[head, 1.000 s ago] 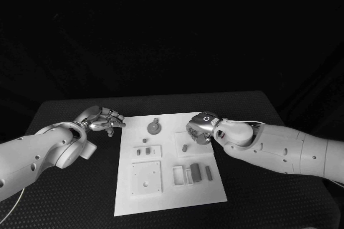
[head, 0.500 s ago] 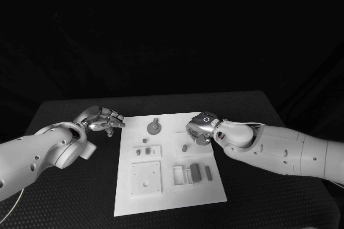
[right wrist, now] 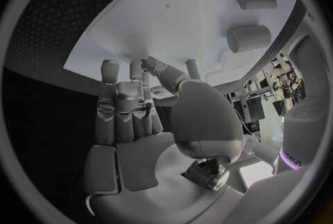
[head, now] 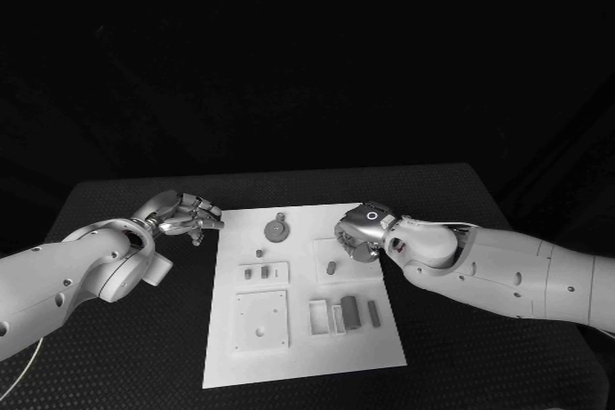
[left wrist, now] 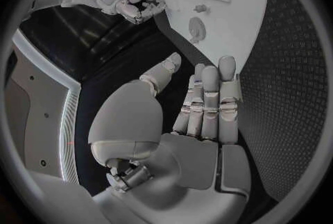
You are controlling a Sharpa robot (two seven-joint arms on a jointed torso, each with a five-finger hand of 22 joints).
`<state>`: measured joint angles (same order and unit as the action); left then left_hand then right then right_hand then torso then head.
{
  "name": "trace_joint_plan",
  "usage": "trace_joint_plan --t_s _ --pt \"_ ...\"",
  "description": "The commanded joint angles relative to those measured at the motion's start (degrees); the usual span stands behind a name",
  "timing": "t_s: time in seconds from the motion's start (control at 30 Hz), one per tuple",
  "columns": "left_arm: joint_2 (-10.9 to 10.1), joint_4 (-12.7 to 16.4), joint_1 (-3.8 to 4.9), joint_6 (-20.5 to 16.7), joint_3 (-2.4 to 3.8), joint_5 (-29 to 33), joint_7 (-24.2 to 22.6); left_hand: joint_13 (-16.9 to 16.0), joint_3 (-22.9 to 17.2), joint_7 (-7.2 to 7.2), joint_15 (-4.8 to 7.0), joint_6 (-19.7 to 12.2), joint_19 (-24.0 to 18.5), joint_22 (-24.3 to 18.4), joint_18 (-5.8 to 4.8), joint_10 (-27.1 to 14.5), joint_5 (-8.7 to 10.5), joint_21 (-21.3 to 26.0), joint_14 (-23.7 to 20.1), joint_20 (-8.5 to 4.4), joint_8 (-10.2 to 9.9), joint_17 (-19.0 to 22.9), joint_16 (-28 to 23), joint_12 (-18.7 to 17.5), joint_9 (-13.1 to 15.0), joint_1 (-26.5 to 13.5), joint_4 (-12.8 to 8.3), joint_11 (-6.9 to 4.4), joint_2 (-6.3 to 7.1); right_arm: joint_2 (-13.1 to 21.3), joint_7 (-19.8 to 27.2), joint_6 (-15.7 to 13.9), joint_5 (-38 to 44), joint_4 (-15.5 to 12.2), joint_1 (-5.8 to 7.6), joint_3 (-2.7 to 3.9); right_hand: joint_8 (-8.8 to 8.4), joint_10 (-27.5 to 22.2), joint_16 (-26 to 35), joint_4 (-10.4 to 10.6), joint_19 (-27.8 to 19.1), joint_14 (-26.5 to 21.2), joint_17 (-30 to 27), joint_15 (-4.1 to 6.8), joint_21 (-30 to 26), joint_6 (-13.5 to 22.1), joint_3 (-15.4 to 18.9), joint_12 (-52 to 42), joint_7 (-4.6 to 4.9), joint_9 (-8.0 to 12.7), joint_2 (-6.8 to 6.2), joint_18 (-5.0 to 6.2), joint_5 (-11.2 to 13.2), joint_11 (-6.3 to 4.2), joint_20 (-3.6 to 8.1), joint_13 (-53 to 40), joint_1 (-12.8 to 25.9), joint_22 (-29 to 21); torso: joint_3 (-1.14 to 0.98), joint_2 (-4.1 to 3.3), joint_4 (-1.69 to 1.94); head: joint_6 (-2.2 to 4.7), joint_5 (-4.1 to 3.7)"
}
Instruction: Assemble the parts on the task board
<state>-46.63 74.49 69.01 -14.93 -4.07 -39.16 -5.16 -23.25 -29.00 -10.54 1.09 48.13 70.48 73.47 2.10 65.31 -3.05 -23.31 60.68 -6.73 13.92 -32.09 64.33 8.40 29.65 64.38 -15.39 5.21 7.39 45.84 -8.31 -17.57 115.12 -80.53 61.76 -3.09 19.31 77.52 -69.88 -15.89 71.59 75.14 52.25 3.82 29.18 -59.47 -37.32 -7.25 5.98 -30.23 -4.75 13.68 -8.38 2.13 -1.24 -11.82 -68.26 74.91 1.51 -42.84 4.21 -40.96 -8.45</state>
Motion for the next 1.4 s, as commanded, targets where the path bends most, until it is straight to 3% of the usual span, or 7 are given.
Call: trace_joint_plan --t_s 0.03,0.47,0.8,1.07,1.13,1.3,1.4 --pt "0.13 0.08 0.05 0.5 0.04 -0.16 -0.34 -0.07 0.27 -0.39 0.0 0.18 0.25 -0.01 4.5 -0.64 0.22 0.36 0.35 -0.01 0.1 -0.05 -0.15 0.22 -0.09 -0.5 -0.02 0.08 -0.17 0.17 -0.35 0.65 1.0 -0.42 0.2 0.41 0.4 0.42 -0.29 -0.28 -0.13 0.1 -0.07 0.26 0.2 -0.37 -0.14 -0.31 0.21 -0.26 0.48 1.32 -0.27 0.11 0.39 -0.11 0.22 1.36 -0.01 -0.01 -0.03 0.14 -0.03" --pt "0.22 -0.07 0.05 0.49 0.04 -0.17 -0.34 -0.09 0.29 -0.4 0.0 0.14 0.29 0.0 4.52 -0.69 0.22 0.4 0.36 0.0 0.12 -0.07 -0.14 0.26 -0.1 -0.48 -0.06 0.08 -0.19 0.95 -0.39 0.85 0.77 -2.17 1.01 1.91 0.45 0.6 -0.34 -0.25 -0.12 0.1 -0.11 0.33 0.3 -0.54 -0.18 -0.3 0.14 -0.38 0.4 1.32 -0.27 0.03 0.41 -0.36 0.31 1.36 -0.01 0.0 0.01 0.23 -0.05" --pt "0.38 -0.54 0.05 0.3 0.04 -0.17 -0.45 -0.1 0.3 -0.4 -0.01 0.12 0.31 0.01 4.52 -0.72 0.22 0.42 0.37 0.01 0.14 -0.08 -0.14 0.29 -0.1 -0.47 -0.08 0.09 -0.19 2.07 -0.53 1.06 -0.09 -5.62 1.37 3.01 0.46 0.66 -0.36 -0.25 -0.12 0.1 -0.13 0.36 0.34 -0.6 -0.2 -0.29 0.12 -0.42 0.38 1.32 -0.27 0.0 0.42 -0.46 0.33 1.36 0.04 0.03 -0.02 0.51 0.33" --pt "0.8 -1.14 0.05 0.22 0.04 -0.17 -0.51 -0.1 0.31 -0.4 -0.01 0.11 0.33 0.02 4.53 -0.74 0.21 0.44 0.37 0.02 0.15 -0.08 -0.14 0.31 -0.11 -0.46 -0.09 0.09 -0.21 0.58 -0.25 1.75 -2.11 -10.57 1.56 3.13 0.46 0.69 -0.37 -0.24 -0.13 0.09 -0.14 0.38 0.36 -0.63 -0.22 -0.28 0.11 -0.45 0.38 1.32 -0.27 -0.01 0.42 -0.52 0.35 1.36 0.27 0.43 -0.1 0.45 1.66" --pt "0.92 -1.23 0.05 0.18 0.04 -0.16 -0.52 -0.11 0.31 -0.4 -0.01 0.1 0.33 0.02 4.53 -0.74 0.22 0.45 0.37 0.02 0.16 -0.09 -0.14 0.31 -0.11 -0.46 -0.09 0.09 -0.21 -0.3 -0.04 2.37 -2.69 -11.42 1.56 3.13 0.45 0.69 -0.37 -0.23 -0.13 0.09 -0.15 0.38 0.36 -0.63 -0.23 -0.27 0.1 -0.46 0.4 1.32 -0.28 -0.01 0.42 -0.54 0.36 1.36 0.21 0.36 -0.08 0.48 2.16" --pt "1.08 -1.31 0.06 0.02 0.04 -0.16 -0.51 -0.11 0.32 -0.41 -0.01 0.1 0.34 0.03 4.53 -0.75 0.22 0.47 0.38 0.02 0.17 -0.09 -0.14 0.33 -0.11 -0.47 -0.1 0.09 -0.21 -3.83 0.57 3.49 -3.85 -12.22 1.55 2.96 0.41 0.67 -0.36 -0.19 -0.15 0.07 -0.18 0.39 0.39 -0.59 -0.26 -0.21 0.12 -0.48 0.5 1.32 -0.28 -0.02 0.42 -0.61 0.41 1.35 0.18 0.33 -0.15 0.23 4.42" --pt "1.29 -1.25 0.06 0.02 0.04 -0.14 -0.53 -0.12 0.33 -0.4 -0.02 0.1 0.35 0.03 4.54 -0.76 0.22 0.48 0.38 0.03 0.18 -0.09 -0.14 0.34 -0.11 -0.47 -0.11 0.09 -0.2 -5.32 0.86 3.82 -4.2 -12.18 1.55 2.31 0.38 0.64 -0.36 -0.19 -0.17 0.05 -0.2 0.39 0.4 -0.55 -0.28 -0.17 0.13 -0.5 0.56 1.32 -0.28 -0.01 0.42 -0.66 0.44 1.35 0.3 0.35 -0.04 0.21 5.09"
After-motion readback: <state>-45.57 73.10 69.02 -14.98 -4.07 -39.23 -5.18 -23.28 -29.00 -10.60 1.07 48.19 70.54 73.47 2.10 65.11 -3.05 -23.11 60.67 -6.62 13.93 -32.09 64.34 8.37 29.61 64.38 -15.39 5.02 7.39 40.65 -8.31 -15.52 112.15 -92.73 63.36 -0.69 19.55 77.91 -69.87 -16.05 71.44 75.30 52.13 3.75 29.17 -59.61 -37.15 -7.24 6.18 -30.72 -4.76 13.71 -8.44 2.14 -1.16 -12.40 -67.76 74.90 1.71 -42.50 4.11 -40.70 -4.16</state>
